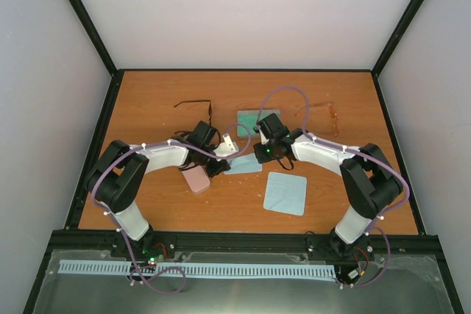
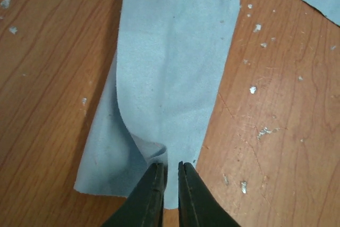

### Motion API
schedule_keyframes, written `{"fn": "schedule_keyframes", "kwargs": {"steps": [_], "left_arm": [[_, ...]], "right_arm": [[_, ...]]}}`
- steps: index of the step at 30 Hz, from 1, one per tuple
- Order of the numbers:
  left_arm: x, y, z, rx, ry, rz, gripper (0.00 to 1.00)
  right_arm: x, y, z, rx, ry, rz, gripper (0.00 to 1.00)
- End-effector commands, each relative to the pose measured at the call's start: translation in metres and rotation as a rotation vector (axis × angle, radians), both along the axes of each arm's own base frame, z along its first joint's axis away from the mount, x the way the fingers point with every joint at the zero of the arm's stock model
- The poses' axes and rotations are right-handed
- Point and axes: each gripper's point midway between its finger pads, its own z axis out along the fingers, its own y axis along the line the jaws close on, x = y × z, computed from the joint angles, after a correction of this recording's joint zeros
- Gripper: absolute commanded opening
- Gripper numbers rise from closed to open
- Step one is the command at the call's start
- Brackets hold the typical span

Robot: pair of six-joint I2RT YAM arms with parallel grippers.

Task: Organize the sunglasses
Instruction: Fold the glasses cleaning cloth at the center of the board.

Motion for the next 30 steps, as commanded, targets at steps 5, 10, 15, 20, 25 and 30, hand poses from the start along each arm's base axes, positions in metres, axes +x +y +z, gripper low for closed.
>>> {"fn": "schedule_keyframes", "kwargs": {"steps": [5,10,15,20,25,30], "left_arm": [[-0.009,-0.010,0.006,0.017,-0.116,-0.097,0.13],[-0.012,-0.004,-0.004,0.074,-0.170,-0.145,0.14],[-0.014,0.007,-0.010,0.123,-0.217,-0.174,0.14],[-0.014,0.011,-0.009,0.136,-0.242,-0.171,0.35],[-0.012,0.003,0.015,0.061,-0.264,-0.141,0.65],[-0.010,-0.012,0.056,-0.074,-0.267,-0.097,0.71]], "right_arm": [[0.021,0.006,0.003,-0.011,-0.025,-0.048,0.34],[0.026,0.006,0.005,-0.021,-0.040,-0.051,0.42],[0.029,0.009,0.008,-0.012,-0.050,-0.051,0.48],[0.029,0.010,0.005,-0.015,-0.037,-0.048,0.57],[0.022,0.001,-0.006,-0.053,-0.015,-0.051,0.59],[0.013,-0.008,-0.021,-0.098,0.018,-0.043,0.56]]}}
